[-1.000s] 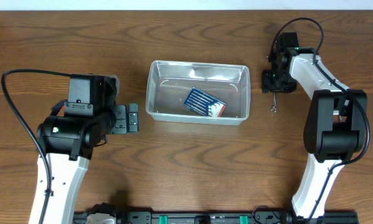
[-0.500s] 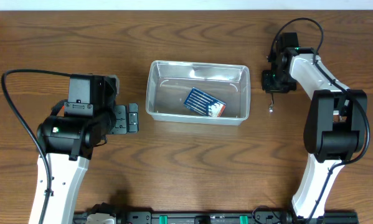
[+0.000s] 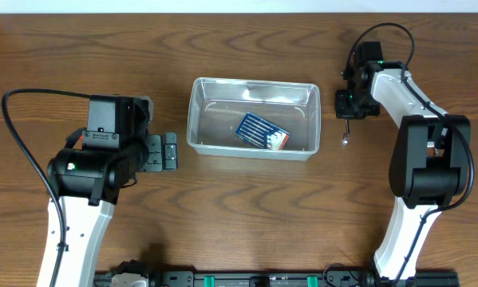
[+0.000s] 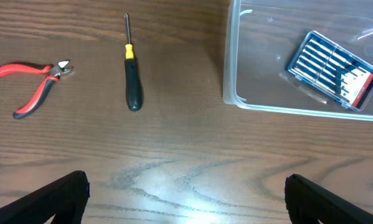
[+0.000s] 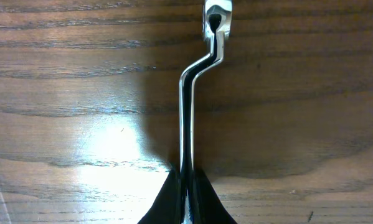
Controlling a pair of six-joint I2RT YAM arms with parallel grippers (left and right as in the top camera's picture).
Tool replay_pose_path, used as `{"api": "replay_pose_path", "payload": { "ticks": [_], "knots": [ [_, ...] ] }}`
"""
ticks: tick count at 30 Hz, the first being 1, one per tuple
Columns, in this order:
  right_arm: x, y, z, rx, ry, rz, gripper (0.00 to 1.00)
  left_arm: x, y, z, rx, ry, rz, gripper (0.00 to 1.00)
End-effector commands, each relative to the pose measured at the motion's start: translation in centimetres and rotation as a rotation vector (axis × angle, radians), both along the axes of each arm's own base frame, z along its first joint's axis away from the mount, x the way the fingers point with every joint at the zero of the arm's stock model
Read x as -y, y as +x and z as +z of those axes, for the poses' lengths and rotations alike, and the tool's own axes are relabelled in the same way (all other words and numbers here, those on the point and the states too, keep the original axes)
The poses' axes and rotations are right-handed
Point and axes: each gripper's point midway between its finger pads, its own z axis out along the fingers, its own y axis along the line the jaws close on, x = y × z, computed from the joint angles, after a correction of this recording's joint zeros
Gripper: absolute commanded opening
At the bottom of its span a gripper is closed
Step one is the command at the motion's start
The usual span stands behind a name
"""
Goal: Pack container
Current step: 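Carry the wrench into the container and open the right gripper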
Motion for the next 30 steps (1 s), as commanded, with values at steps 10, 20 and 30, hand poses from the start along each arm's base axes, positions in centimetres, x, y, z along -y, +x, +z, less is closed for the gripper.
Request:
{"api": "replay_pose_path", "payload": {
  "ticks": [10, 20, 30],
  "knots": [
    [-5.9, 5.0, 22.0, 0.515, 0.009, 0.334, 0.01, -0.2, 0.4, 0.9, 0.026, 0.014, -0.005, 0.98],
    [-18.4, -3.4, 24.2, 0.487, -0.07, 1.042, 0.01, -0.2, 0.4, 0.9, 0.027, 0.014, -0.006, 0.98],
    [-22.4, -4.5, 12.4, 0.224, -0.032, 1.249, 0.01, -0.2, 0.4, 0.9, 0.026, 0.014, -0.006, 0.98]
  ]
}}
